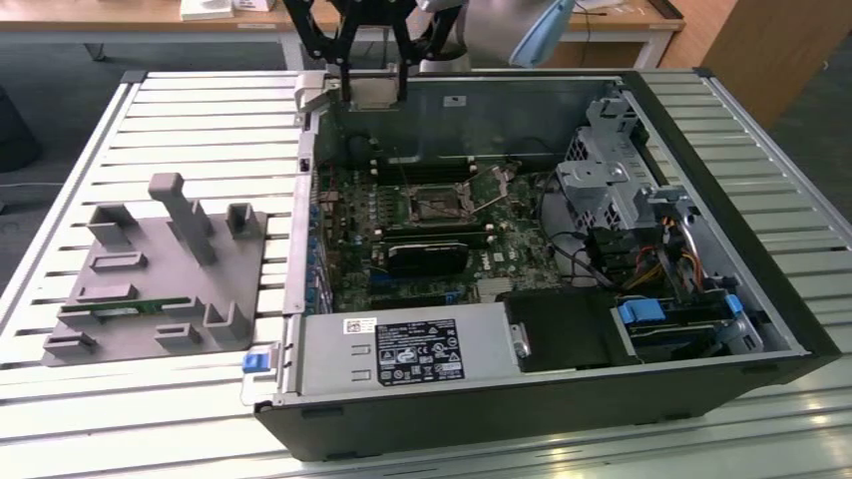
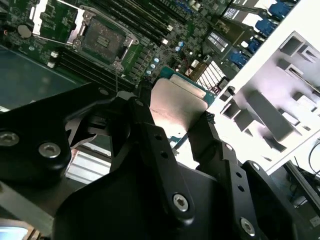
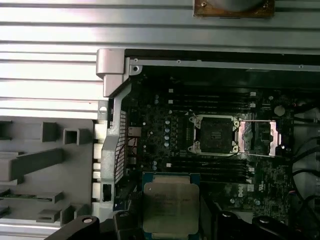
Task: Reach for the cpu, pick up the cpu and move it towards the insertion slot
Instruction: 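Pick up the cpu and move it towards the insertion slot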
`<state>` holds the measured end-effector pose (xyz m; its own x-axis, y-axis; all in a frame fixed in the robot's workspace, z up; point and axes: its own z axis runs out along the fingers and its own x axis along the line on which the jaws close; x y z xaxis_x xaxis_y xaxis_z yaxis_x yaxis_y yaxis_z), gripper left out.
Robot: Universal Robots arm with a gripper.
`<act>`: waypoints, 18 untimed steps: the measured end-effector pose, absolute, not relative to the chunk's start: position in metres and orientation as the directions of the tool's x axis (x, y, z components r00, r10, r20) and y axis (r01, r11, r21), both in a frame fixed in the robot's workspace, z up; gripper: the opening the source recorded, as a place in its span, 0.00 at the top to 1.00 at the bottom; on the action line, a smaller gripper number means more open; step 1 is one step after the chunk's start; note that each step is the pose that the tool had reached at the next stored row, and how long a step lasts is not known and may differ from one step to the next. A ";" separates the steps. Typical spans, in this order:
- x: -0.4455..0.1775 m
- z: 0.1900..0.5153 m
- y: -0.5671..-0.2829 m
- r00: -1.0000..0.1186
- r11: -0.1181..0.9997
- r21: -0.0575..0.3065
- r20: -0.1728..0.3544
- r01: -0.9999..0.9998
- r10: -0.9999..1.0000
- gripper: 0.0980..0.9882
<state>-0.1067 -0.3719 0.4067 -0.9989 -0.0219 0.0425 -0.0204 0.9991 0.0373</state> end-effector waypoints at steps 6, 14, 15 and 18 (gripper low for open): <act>-0.100 0.407 -0.371 -0.999 0.999 0.045 0.033 -0.021 -0.022 0.50; -0.087 0.405 -0.364 -1.000 0.998 0.060 0.007 -0.023 -0.023 0.50; -0.084 0.405 -0.362 -1.000 0.998 0.060 0.007 -0.023 -0.023 0.50; -0.077 0.405 -0.356 -1.000 0.998 0.060 0.007 -0.023 -0.023 0.50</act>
